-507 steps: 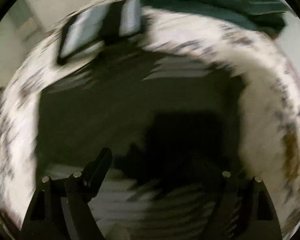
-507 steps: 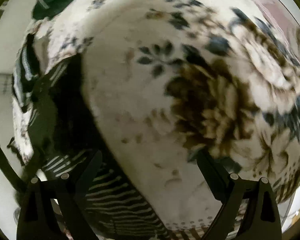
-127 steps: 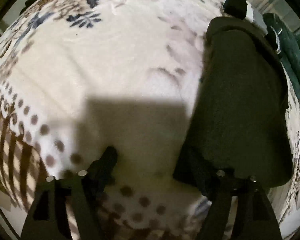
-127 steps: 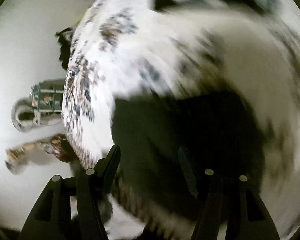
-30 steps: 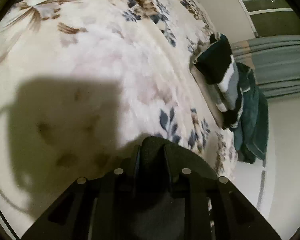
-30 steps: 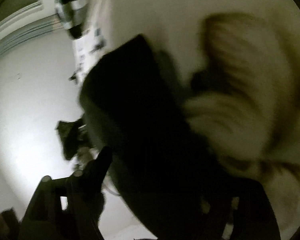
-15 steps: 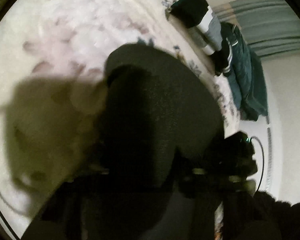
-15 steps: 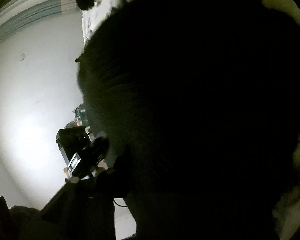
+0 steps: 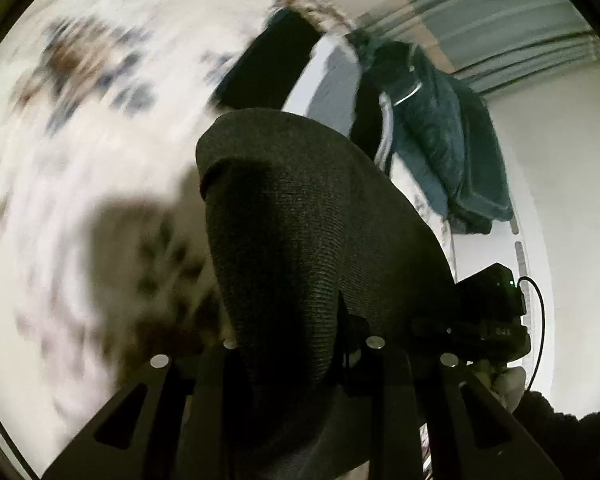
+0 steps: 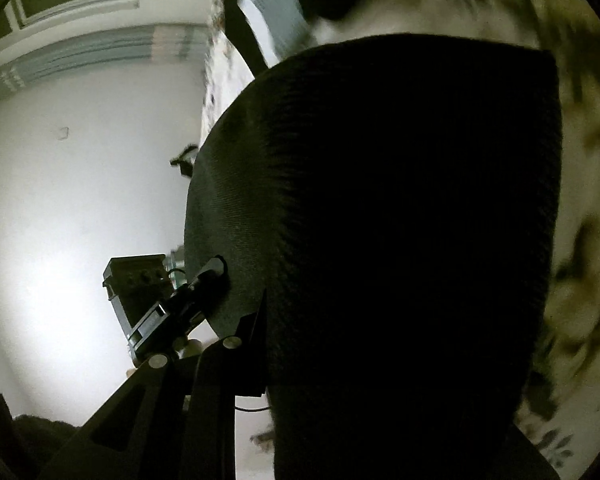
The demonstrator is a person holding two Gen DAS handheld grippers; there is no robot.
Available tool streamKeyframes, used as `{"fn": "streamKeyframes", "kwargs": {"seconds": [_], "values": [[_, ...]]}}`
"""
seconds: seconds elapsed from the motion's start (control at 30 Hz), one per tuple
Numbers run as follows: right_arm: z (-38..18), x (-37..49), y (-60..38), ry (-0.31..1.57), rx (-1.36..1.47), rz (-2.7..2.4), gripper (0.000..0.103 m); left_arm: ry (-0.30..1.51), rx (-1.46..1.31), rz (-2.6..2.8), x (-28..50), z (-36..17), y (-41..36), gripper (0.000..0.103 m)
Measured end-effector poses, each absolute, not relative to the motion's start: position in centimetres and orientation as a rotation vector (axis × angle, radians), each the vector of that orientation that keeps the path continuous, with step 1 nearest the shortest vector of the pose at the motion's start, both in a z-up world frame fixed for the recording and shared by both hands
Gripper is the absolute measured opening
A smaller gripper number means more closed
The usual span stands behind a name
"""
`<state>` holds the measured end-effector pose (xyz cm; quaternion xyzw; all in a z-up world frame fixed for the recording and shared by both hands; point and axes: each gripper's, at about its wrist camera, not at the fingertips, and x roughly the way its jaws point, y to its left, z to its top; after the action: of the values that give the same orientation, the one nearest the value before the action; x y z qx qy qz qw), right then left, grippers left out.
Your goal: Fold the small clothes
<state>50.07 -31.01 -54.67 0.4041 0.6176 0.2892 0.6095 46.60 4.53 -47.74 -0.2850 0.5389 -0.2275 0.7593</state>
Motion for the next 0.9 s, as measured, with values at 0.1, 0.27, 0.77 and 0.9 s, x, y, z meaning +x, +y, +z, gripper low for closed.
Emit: {"fn": "streamKeyframes", "kwargs": {"seconds": [0.1,0.27,0.77,0.9], "values": [[-51.2,55.1,-31.7,1.369,0.904,0.644,0.023,1.141,-0.592,-0.531,52.5,-45.4,3.2,0.021],[-47.7,66.0,-32.5,1.274,0.849,0.62,0.023,1.079,-0.56,-0.564,64.7,-43.5,1.5,0.021],[-54.1,84.4,-34.7,1.345,0.686,0.428,0.051,1.169,-0.321,-0.402,78.4,-51.0,0.2,0.072],[-50.6,79.7,-34.5,1.296,0.375,0.166,0.078,1.119,-0.222,-0.292,76.5,-49.4,-0.6,0.093]]}}
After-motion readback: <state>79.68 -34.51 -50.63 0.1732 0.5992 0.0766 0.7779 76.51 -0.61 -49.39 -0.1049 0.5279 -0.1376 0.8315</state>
